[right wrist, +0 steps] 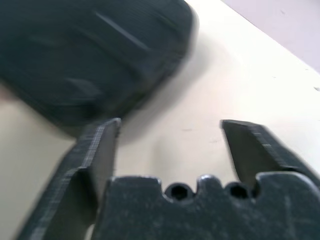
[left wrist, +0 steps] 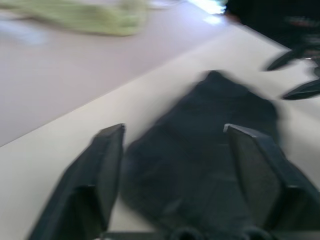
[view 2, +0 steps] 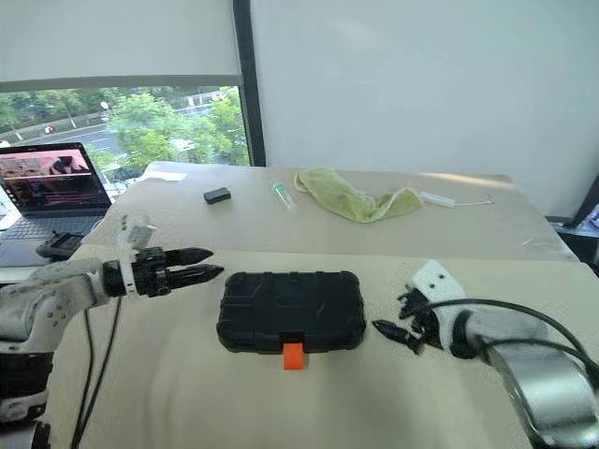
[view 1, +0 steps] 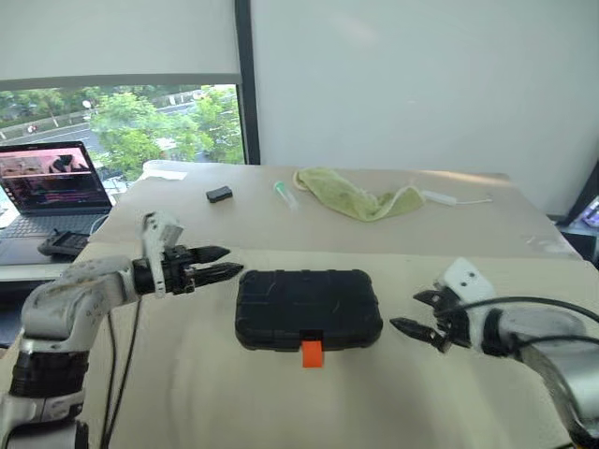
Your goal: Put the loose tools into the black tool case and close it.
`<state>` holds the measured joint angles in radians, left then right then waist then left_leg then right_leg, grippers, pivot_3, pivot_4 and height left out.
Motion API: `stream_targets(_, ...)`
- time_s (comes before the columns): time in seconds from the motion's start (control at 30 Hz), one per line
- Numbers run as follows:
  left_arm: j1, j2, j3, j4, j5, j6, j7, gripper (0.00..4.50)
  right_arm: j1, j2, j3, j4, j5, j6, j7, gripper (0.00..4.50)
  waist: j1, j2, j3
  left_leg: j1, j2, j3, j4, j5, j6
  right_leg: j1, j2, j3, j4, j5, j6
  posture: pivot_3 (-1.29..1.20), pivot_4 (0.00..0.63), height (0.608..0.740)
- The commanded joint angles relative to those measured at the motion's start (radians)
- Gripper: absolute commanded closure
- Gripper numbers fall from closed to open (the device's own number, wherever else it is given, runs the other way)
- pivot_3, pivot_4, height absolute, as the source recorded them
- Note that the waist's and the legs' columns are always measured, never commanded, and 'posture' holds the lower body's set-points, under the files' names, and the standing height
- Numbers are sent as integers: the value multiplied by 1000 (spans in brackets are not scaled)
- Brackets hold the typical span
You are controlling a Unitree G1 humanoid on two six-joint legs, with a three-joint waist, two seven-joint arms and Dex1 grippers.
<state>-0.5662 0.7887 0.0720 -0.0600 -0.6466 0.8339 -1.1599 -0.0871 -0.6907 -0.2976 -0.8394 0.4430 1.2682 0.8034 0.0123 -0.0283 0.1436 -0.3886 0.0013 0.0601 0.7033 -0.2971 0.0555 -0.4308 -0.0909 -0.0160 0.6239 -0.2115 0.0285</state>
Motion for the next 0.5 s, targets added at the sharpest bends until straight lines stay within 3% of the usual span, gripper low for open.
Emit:
stream_targets(0.03,-85,-22,-157,104,103,-161,-161,559,30,118,-30,-178,104,158,-70,22,-4,0,0,1,0,0,0,0,0,1,0,1,0,0,0,0,150,740)
stream_targets(0.27,-267,-161,-312,493,306,-496,-302,559,47,391,177,-208,152,189,-400,22,-5,0,0,4,-2,1,2,2,2,3,0,3,1,0,0,0,150,740)
stream_targets(0.37,-340,-216,-293,625,320,-515,-304,559,60,406,268,-177,104,173,-464,22,-5,0,0,2,-3,1,2,2,2,2,0,2,1,0,0,0,150,740)
stream_targets(0.5,-365,-242,-292,630,307,-475,-364,559,51,366,278,-114,73,115,-487,22,-7,0,0,-4,-4,1,3,1,3,-2,0,2,1,1,2,0,150,740)
